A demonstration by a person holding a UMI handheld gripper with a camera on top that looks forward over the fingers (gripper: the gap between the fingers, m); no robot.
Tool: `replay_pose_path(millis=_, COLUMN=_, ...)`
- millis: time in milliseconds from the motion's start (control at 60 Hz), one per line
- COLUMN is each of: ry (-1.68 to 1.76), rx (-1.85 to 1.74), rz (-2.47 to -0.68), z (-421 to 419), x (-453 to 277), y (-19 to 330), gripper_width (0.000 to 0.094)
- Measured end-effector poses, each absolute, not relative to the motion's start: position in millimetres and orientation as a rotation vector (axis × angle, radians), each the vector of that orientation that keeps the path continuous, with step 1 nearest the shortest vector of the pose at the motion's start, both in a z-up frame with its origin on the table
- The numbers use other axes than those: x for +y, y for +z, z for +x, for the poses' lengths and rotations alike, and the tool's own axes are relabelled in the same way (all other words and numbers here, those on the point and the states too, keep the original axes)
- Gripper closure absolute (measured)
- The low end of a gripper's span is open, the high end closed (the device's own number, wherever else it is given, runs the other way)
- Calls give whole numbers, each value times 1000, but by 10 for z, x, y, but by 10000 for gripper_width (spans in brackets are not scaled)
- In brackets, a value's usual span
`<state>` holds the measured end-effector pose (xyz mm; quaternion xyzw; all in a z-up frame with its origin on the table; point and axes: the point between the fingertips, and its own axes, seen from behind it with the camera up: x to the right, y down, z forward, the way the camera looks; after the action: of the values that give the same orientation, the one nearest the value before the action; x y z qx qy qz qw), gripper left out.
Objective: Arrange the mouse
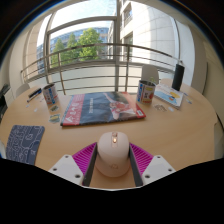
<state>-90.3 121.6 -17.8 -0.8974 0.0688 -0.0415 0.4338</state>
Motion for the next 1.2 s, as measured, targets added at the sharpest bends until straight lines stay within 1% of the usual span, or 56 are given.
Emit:
replay_pose_path(millis=17, ry=-105, rx=171, rz=-2232, z=-901, x=1238, y=-179, gripper_width=361)
replay_pose_path(millis=233, ry=-179, rx=160, rz=-2217, z=-850, x=1305, y=-148, gripper_width=519)
replay_pose_path(millis=317, ry=-195, rx=169, rz=-2208, z=-894, x=1250, y=32, gripper_width=520)
replay_pose_path(millis=400, ry=-237, rx=192, rz=-2145, z=-909, x=1229, y=466, gripper_width=520)
replay_pose_path(millis=483, ry=-221, rx=234, rz=-2038, z=-1085, x=1244, y=1144, gripper_width=522)
replay_pose_path(millis=517, ry=-212, rx=239, rz=-1992, z=-1204, x=1266, y=1474, gripper_width=522)
replay_pose_path(millis=583, ry=-183, rx=224, rz=-1907, z=-1566, x=1300, y=1970, gripper_width=522)
replay_pose_path(millis=667, ry=-121, rx=194, rz=-1838, z=-2268, x=1285, y=2416, gripper_width=524)
replay_pose_path(millis=733, ry=-60, rx=152, rz=-1844, z=-2756, x=1325, y=2352, gripper_width=525)
replay_pose_path(millis=783, ry=-5, rx=108, rz=-1885, z=-3207, x=1315, y=2119, gripper_width=525)
replay_pose_path(millis=800, ry=4, rx=101, rz=-1894, z=-3462, x=1261, y=1977, gripper_width=525)
replay_pose_path(millis=833, ry=27, rx=77, rz=-1940, z=-3639, x=1295, y=1819, gripper_width=524)
replay_pose_path(millis=850, ry=40, rx=63, rz=-1964, z=-3755, x=1290, y=1682, gripper_width=525)
replay_pose_path(millis=933, ry=94, rx=27, rz=-2092, z=-4217, x=1230, y=947, gripper_width=523)
replay_pose_path(millis=950, ry=99, rx=20, rz=-2101, z=-4353, x=1193, y=688, gripper_width=523)
replay_pose_path(millis=967, ry=103, rx=15, rz=-2122, z=-4392, x=1180, y=654, gripper_width=522)
replay_pose_path(millis=1033, ry=91, rx=8, rz=-2174, z=-4509, x=1149, y=287, gripper_width=518)
replay_pose_path(millis=1117, ry=74, rx=-9, rz=-2218, z=-4584, x=1113, y=-67, gripper_width=458)
replay_pose_path(millis=1133, ry=71, rx=-8, rz=-2223, z=-4599, x=1094, y=-94, gripper_width=432)
replay_pose_path(millis=1167, ry=45, rx=-16, rz=-2196, z=-4583, x=1122, y=-56, gripper_width=417)
replay_pose_path(millis=1200, ry=19, rx=-23, rz=-2206, z=-4564, x=1096, y=-64, gripper_width=388)
